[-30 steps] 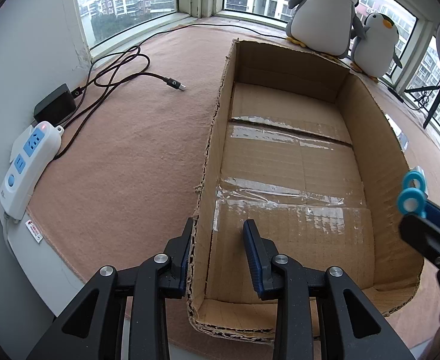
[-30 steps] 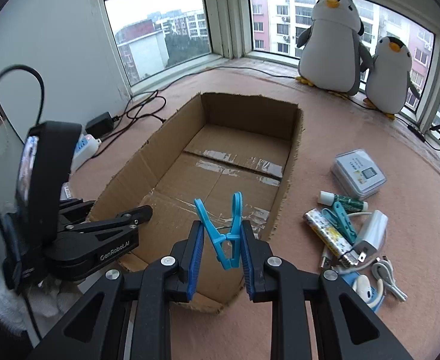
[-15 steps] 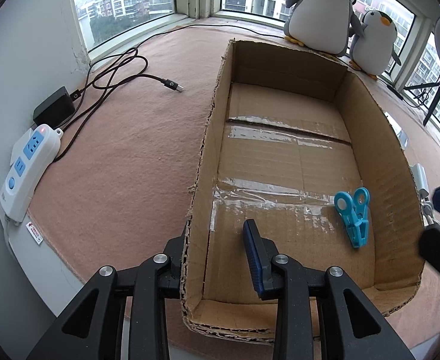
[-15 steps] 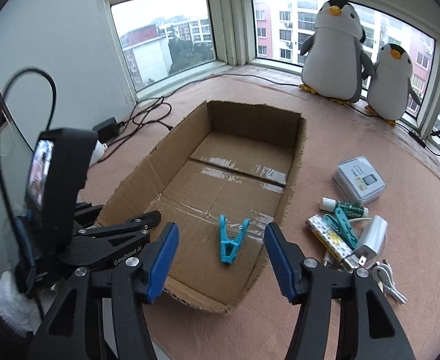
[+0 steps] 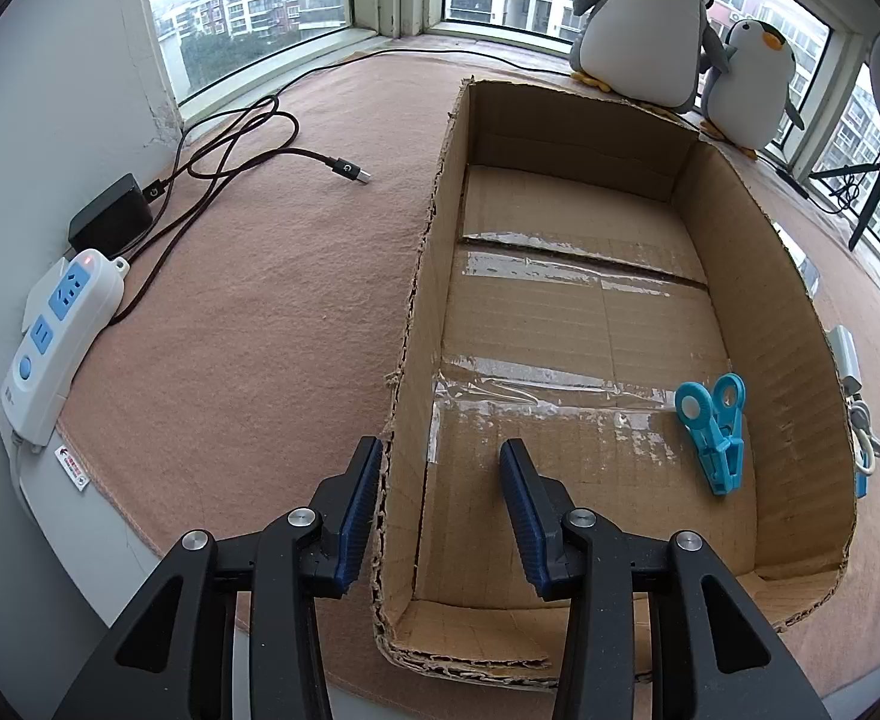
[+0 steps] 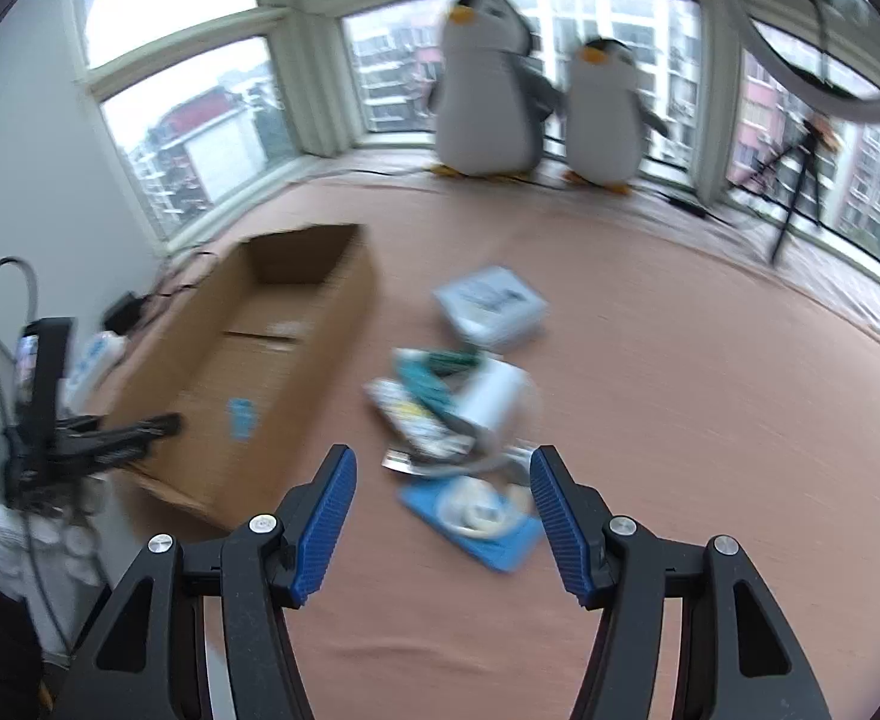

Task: Organize rigid objects
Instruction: 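Reach the right tool to the white USB cable and grasp it, then carry the white cable with the right tool and release it into the box, then grasp the white earbud with the right tool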

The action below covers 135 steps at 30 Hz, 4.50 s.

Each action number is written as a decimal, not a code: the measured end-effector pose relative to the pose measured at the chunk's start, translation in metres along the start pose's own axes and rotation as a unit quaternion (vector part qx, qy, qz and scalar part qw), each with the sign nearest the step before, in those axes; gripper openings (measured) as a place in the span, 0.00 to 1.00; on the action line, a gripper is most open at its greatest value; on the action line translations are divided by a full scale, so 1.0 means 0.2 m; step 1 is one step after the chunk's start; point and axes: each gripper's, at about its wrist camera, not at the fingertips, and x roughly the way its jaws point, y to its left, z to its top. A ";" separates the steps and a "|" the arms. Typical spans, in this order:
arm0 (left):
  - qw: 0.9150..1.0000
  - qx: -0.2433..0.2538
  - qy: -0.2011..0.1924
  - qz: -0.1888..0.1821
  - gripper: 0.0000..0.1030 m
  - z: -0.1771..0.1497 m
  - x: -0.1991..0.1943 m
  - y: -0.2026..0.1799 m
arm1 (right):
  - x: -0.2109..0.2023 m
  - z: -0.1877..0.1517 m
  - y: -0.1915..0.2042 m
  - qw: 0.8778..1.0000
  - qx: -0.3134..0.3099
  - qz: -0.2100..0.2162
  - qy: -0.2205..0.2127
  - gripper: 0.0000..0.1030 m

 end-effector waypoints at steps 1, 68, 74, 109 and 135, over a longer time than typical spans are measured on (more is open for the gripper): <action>1.000 0.000 0.000 0.000 0.42 0.00 0.00 0.00 | 0.01 0.00 -0.05 1.000 0.001 -0.008 0.005 0.55; 1.000 -0.001 0.001 -0.002 0.42 0.00 0.00 0.00 | 0.18 0.25 0.40 0.987 -0.072 0.142 0.035 0.13; 1.000 -0.002 0.001 -0.004 0.42 -0.01 0.00 0.00 | 0.26 0.23 0.61 0.980 -0.088 0.169 0.050 0.13; 1.000 -0.001 0.001 -0.006 0.42 0.00 0.01 0.01 | 0.19 0.17 0.55 0.985 -0.087 0.143 0.039 0.42; 1.000 -0.001 0.002 -0.009 0.42 0.00 0.01 0.01 | 0.32 -0.03 0.12 0.983 -0.141 0.005 0.121 0.58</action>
